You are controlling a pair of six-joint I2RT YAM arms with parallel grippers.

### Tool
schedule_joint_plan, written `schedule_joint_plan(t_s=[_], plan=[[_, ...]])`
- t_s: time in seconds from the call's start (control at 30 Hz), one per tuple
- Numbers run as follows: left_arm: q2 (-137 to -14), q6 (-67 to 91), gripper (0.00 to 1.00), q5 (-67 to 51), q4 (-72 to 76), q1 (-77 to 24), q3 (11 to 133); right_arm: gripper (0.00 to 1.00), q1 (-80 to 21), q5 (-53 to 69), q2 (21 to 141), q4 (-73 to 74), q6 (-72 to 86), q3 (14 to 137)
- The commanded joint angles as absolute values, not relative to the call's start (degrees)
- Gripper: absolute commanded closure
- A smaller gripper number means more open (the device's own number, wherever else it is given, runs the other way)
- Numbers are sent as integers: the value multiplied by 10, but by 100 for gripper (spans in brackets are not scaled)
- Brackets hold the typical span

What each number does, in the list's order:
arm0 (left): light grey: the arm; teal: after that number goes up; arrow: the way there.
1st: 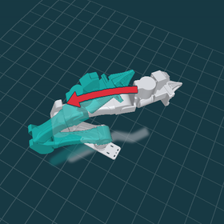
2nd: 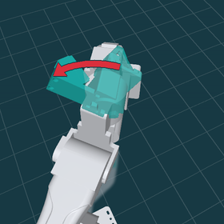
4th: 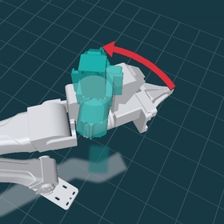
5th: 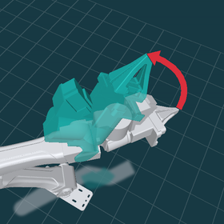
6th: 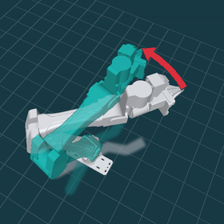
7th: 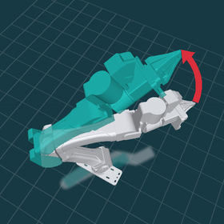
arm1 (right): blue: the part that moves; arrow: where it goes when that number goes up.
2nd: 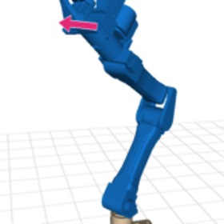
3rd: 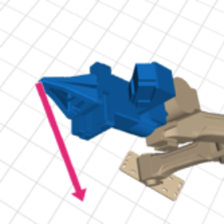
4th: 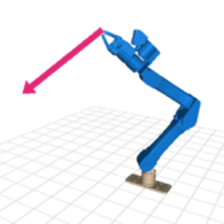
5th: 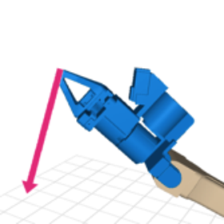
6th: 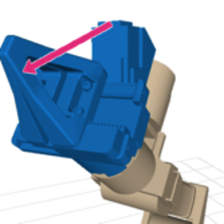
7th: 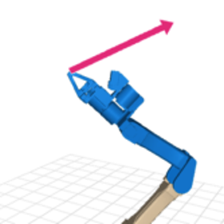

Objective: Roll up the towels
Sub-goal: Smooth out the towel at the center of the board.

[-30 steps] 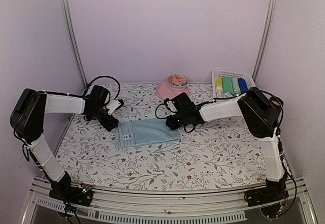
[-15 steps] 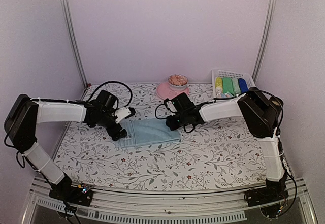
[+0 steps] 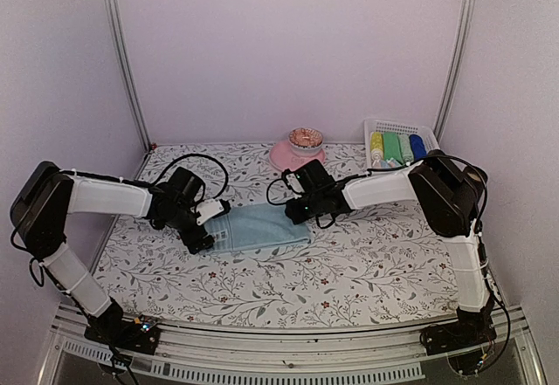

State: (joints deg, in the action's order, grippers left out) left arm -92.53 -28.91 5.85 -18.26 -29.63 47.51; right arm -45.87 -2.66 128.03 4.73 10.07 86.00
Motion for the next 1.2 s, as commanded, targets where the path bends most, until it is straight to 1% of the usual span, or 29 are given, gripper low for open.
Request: schedule_joint_plan(t_s=[0.0, 0.3, 0.63, 0.9, 1.0, 1.17], plan=[[-946, -299, 5, 99, -197, -303, 461, 73, -463, -33, 1294, 70, 105, 866], [-912, -318, 11, 124, -229, -288, 459, 73, -464, -40, 1289, 70, 100, 861], [-885, -329, 13, 107, -265, -278, 478, 72, -471, -20, 1273, 70, 95, 859], [-831, -303, 12, 48, -242, -274, 547, 70, -483, -16, 1246, 69, 90, 860], [-854, -295, 11, 37, -237, -282, 562, 70, -483, -21, 1254, 72, 90, 865], [-926, -283, 12, 61, -218, -300, 551, 69, -482, -26, 1277, 76, 92, 875]])
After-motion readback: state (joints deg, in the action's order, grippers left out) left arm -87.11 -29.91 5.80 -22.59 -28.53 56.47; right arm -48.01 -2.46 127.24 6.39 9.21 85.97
